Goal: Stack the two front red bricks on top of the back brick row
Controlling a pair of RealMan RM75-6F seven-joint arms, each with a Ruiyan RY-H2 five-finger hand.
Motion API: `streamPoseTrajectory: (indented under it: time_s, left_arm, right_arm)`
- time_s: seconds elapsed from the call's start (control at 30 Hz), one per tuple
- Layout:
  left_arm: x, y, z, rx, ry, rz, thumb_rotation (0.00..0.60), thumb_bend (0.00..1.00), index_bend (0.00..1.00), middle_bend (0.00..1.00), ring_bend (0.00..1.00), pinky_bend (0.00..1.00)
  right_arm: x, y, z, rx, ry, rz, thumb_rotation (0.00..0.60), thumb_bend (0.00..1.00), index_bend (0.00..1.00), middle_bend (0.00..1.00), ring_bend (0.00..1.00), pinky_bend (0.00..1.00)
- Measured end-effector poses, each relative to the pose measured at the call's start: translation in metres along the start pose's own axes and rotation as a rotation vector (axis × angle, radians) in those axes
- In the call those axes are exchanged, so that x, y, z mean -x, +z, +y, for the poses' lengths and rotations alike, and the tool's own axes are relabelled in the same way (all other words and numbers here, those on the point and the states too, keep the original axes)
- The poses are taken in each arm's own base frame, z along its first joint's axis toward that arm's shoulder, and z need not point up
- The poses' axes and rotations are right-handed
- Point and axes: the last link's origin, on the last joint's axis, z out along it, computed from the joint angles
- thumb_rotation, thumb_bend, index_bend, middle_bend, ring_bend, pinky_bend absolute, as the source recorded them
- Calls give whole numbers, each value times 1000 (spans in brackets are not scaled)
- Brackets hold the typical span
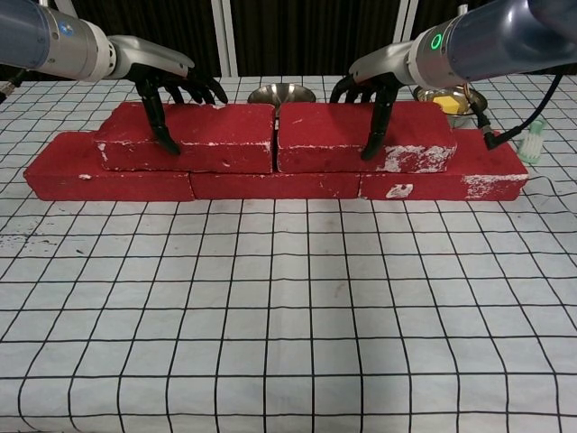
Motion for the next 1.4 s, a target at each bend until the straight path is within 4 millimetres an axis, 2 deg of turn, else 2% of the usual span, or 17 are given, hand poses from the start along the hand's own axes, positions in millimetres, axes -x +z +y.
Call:
streamPoseTrajectory:
  time_s: [0.57, 0.97, 1.4]
  left_arm:
    - [0, -3, -3, -17, -6, -24, 600, 0, 52, 110, 40, 204]
    - [-4, -3, -2, -18, 3, -8, 600, 0, 52, 110, 11, 123]
    - [-3, -4, -2, -25, 5, -17, 600, 0, 49, 107, 10, 120]
  right_arm:
    - [1, 1, 3, 6, -2, 2, 600, 33, 151, 219, 137, 128]
    - [1, 0, 4, 8, -1, 5, 600, 33, 150, 220, 138, 128]
    - [1, 0, 7, 15, 2, 8, 600, 33, 150, 220, 137, 128]
